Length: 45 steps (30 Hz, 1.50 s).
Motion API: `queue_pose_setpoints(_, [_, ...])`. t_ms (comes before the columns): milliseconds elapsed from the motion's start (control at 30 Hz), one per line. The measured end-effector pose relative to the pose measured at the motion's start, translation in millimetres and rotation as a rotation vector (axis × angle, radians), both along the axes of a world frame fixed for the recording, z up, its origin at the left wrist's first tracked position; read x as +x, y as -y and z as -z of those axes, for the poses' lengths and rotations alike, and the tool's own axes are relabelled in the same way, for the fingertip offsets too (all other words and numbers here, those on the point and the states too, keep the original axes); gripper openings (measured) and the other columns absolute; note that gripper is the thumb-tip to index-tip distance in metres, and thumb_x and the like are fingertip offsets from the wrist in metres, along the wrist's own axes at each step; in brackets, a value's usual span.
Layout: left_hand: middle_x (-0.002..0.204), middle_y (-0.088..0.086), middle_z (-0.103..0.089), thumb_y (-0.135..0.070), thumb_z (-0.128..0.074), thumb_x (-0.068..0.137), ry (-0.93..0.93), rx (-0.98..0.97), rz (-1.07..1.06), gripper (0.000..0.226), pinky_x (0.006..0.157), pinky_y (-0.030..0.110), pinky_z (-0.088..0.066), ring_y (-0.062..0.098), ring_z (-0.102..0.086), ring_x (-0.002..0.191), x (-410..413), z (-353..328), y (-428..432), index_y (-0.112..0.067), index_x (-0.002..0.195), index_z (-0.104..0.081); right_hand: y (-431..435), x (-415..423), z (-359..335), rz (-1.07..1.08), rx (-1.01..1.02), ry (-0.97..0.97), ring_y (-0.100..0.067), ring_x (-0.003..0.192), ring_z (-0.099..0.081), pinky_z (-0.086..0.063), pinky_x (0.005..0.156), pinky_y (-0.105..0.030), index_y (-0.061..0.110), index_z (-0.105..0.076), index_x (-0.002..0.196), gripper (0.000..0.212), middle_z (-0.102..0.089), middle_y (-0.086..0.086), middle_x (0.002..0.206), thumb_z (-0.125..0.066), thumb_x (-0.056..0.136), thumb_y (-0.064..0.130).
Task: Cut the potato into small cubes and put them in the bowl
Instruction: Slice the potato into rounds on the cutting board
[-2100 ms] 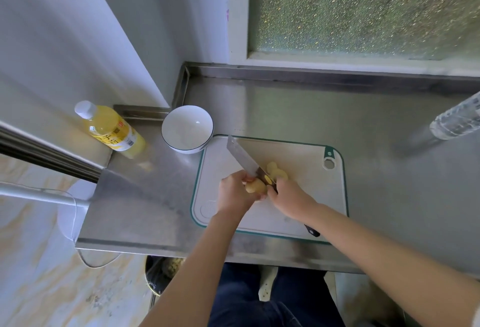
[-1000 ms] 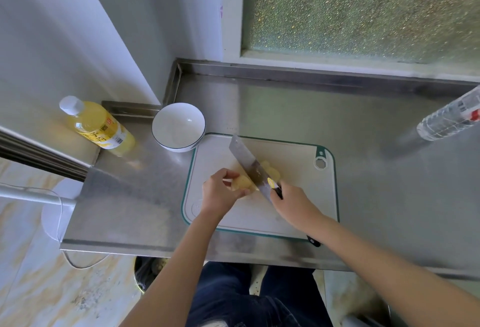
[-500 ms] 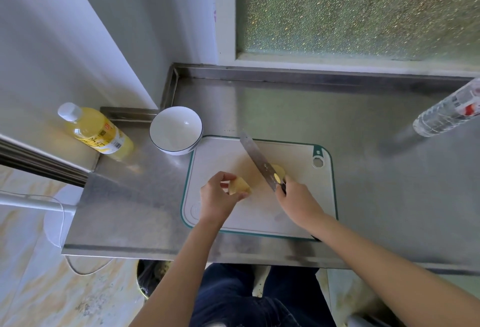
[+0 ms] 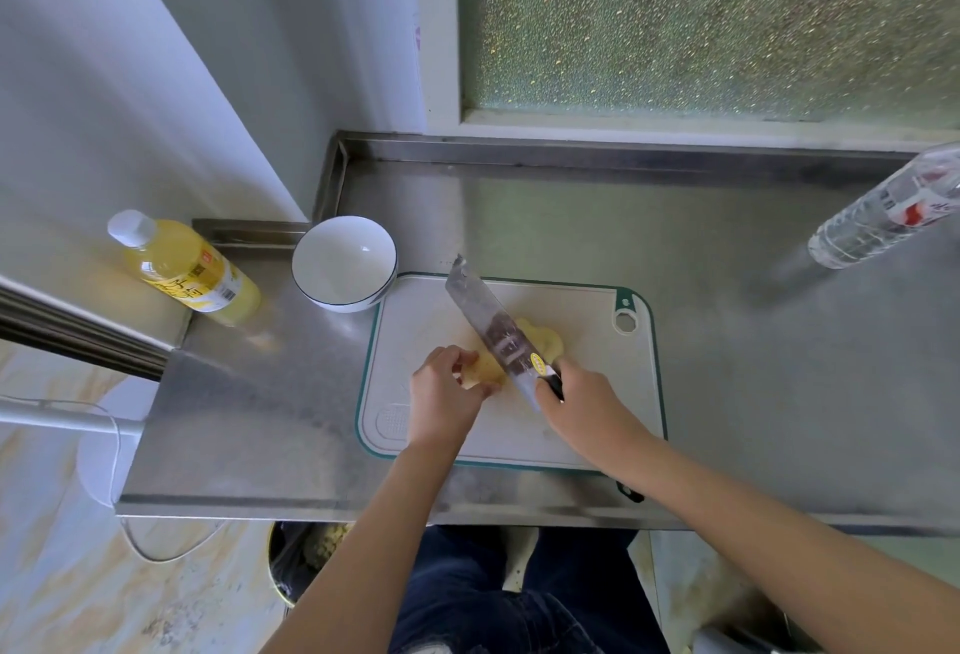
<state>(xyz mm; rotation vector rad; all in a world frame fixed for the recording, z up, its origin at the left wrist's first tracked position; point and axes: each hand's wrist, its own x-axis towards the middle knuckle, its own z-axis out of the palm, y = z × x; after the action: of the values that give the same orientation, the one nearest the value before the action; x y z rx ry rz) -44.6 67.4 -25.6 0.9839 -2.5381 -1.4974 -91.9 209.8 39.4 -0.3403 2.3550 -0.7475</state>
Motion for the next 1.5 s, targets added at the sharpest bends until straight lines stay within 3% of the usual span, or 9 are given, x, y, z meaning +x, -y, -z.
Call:
queue_pose_setpoints(233, [0.097,0.007,-0.066,-0.007,-0.083,0.061,-0.019,-0.015,-0.017,0.035,0.077,0.024,-0.050,0.016,-0.058,0.083,0,1,0,-0.006,0.092,-0.067,0,5,-1,-0.037,0.049,-0.029,-0.022,0.060,-0.045,-0.033,0.055,-0.030,0.006,-0.050,0.107,0.022,-0.047,-0.003,0.070,-0.039,0.097,0.023])
queue_pose_setpoints(400, [0.096,0.007,-0.067,-0.010,-0.083,0.061,-0.016,-0.036,-0.005,0.035,0.080,0.030,-0.052,0.019,-0.060,0.085,0,1,1,-0.006,0.091,-0.067,4,9,-3,-0.074,0.109,-0.082,-0.031,0.075,-0.052,-0.034,0.064,-0.030,0.011,-0.042,0.093,0.015,-0.059,-0.018,0.089,-0.038,0.098,0.024])
queue_pose_setpoints(500, [0.095,0.007,-0.066,-0.011,-0.083,0.061,-0.004,-0.038,0.005,0.036,0.078,0.027,-0.051,0.017,-0.058,0.083,-2,-1,1,-0.005,0.092,-0.066,10,12,-3,-0.113,0.151,-0.139,-0.036,0.088,-0.061,-0.033,0.063,-0.031,0.008,-0.045,0.098,0.017,-0.064,-0.019,0.097,-0.037,0.099,0.023])
queue_pose_setpoints(800, [0.097,0.006,-0.065,-0.012,-0.082,0.062,0.038,-0.017,0.007,0.036,0.078,0.023,-0.046,0.018,-0.057,0.084,-5,-4,3,-0.005,0.093,-0.065,33,-6,-4,-0.107,0.174,-0.060,-0.038,0.095,-0.061,-0.034,0.066,-0.029,-0.003,-0.054,0.107,0.029,-0.064,-0.022,0.101,-0.039,0.098,0.020])
queue_pose_setpoints(933, [0.095,0.007,-0.066,-0.015,-0.083,0.063,0.039,-0.026,0.010,0.034,0.074,0.022,-0.045,0.019,-0.057,0.082,-6,-2,2,-0.006,0.091,-0.066,46,-14,-1,-0.113,0.191,-0.011,-0.032,0.079,-0.054,-0.035,0.065,-0.028,-0.002,-0.056,0.100,0.025,-0.056,-0.012,0.079,-0.040,0.097,0.016])
queue_pose_setpoints(1033, [0.094,0.006,-0.066,-0.018,-0.084,0.062,0.045,-0.030,0.013,0.035,0.071,0.020,-0.043,0.018,-0.057,0.081,-8,-3,3,-0.006,0.090,-0.067,52,-23,0,-0.116,0.206,-0.003,-0.025,0.075,-0.049,-0.036,0.065,-0.027,0.012,-0.044,0.070,0.026,-0.047,-0.004,0.071,-0.041,0.096,0.016])
queue_pose_setpoints(1200, [0.093,0.004,-0.068,-0.018,-0.085,0.058,0.058,-0.026,0.013,0.037,0.074,0.023,-0.046,0.019,-0.060,0.083,-10,-3,6,-0.007,0.090,-0.069,44,-21,2,-0.106,0.193,0.016,-0.027,0.073,-0.049,-0.035,0.064,-0.028,0.008,-0.047,0.075,0.025,-0.043,-0.001,0.063,-0.039,0.097,0.017])
queue_pose_setpoints(1367, [0.092,0.004,-0.069,-0.015,-0.085,0.058,0.061,0.021,0.003,0.036,0.067,0.014,-0.039,0.015,-0.057,0.080,-10,-7,2,-0.007,0.088,-0.068,41,-18,5,-0.073,0.192,0.002,-0.036,0.095,-0.061,-0.037,0.067,-0.029,-0.006,-0.057,0.103,0.030,-0.064,-0.025,0.101,-0.039,0.097,0.017])
queue_pose_setpoints(1500, [0.092,0.005,-0.069,-0.015,-0.084,0.059,0.075,0.024,0.021,0.035,0.068,0.016,-0.038,0.015,-0.055,0.078,-12,-8,2,-0.006,0.089,-0.069,39,-18,-3,-0.104,0.239,0.025,-0.036,0.090,-0.059,-0.034,0.067,-0.027,-0.002,-0.056,0.101,0.026,-0.061,-0.023,0.097,-0.039,0.097,0.017])
